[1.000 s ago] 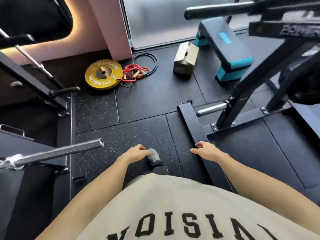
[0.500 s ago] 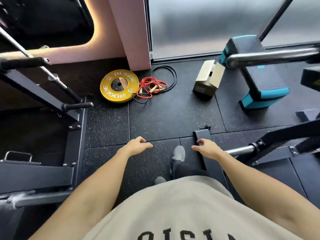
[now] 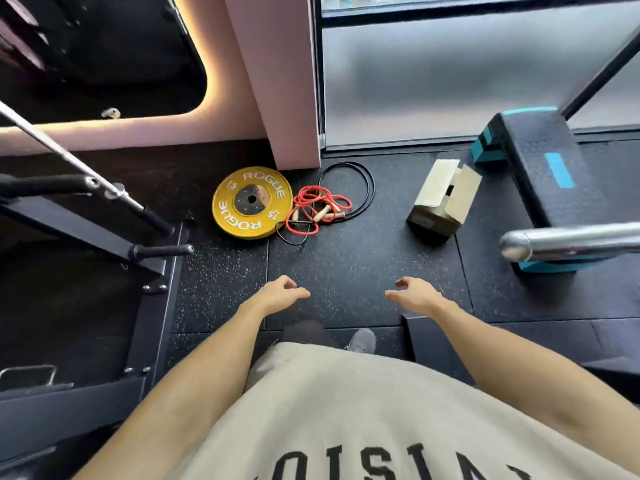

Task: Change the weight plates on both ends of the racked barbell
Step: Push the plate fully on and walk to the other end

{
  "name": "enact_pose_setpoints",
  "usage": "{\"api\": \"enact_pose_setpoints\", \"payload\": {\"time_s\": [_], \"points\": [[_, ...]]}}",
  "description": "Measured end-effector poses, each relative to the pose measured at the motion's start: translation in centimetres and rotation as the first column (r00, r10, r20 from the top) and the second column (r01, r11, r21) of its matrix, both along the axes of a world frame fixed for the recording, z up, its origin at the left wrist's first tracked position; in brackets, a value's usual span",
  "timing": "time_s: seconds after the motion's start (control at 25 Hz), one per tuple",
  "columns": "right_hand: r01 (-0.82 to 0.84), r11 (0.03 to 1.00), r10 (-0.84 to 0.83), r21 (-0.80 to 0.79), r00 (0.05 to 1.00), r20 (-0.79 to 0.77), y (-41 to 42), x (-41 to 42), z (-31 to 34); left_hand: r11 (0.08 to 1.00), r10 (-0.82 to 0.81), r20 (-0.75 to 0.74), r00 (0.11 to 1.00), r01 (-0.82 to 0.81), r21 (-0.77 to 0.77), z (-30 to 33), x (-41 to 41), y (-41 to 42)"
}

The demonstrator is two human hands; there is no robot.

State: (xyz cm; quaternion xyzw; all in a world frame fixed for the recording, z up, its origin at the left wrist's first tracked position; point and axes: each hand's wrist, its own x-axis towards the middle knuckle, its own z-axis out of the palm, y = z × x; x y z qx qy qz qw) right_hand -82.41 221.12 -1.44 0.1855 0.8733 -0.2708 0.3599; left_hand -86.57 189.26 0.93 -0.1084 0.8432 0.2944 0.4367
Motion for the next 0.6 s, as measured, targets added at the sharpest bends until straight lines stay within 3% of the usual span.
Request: {"api": "enact_pose_setpoints", "payload": {"time_s": [0.44, 0.6], "points": [[0.009, 0.998, -0.014, 0.061, 0.997, 0.073, -0.7, -17.6, 0.6, 0.999, -0.017, -0.028, 0.999, 0.018, 0.039, -1.3, -19.4, -1.9], [-0.064, 0.992, 0.067, 0.113, 0.998, -0.023, -3.7, -27.0, 2.1, 0.993, 0.089, -0.094, 0.992, -0.081, 0.081, -0.6, -26.6, -4.8]]}}
